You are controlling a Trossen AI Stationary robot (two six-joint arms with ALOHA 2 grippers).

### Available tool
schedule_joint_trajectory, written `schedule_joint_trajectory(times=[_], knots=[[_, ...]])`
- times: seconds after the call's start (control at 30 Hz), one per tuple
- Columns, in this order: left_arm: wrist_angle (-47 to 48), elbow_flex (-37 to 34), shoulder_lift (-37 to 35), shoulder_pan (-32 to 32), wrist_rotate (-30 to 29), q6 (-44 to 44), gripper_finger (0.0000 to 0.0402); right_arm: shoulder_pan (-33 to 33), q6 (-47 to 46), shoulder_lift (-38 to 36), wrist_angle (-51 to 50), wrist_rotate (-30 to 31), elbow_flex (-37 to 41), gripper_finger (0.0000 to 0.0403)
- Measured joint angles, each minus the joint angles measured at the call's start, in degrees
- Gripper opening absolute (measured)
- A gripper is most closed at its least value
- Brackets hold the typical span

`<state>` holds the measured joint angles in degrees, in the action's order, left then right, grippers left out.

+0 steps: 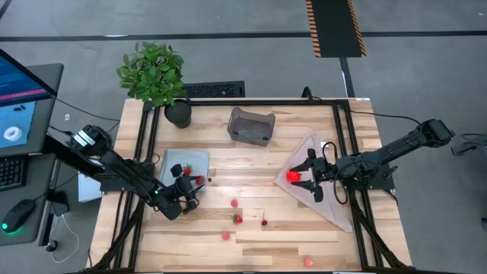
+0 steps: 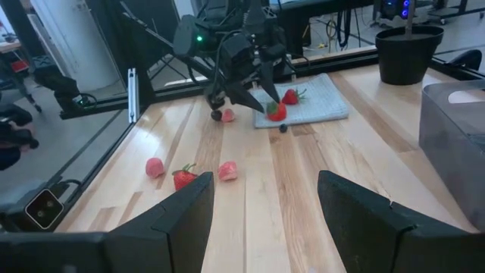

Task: Pick and placing Produce into tupperware
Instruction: Put the strawberry into the black bin

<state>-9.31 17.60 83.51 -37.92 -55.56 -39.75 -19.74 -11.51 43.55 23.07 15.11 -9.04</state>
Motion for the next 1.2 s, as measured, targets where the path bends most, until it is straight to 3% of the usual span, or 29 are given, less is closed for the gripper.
schedule_joint_trajectory(times=[0.33,0.7,0.83,1.03,1.2], knots=[[-2.19,-0.04,1.22,0.93,-0.98,1.43,0.0136,0.01,0.0,0.0,-0.02,0.0,-0.02,0.026],[-2.37,-0.04,1.22,1.42,-1.47,2.48,0.0008,0.0,0.01,0.0,-0.02,0.0,-0.02,0.026],[-3.54,-0.09,1.24,1.43,-1.57,3.84,0.0003,0.02,0.04,0.0,-0.04,0.0,-0.02,0.026],[-11.71,0.01,1.29,2.53,-1.46,13.89,0.0,0.0,0.04,0.0,-0.02,0.0,-0.02,0.026],[-11.92,2.15,1.29,5.71,-0.56,19.57,0.0,0.0,0.07,0.0,-0.04,0.0,-0.04,0.026]])
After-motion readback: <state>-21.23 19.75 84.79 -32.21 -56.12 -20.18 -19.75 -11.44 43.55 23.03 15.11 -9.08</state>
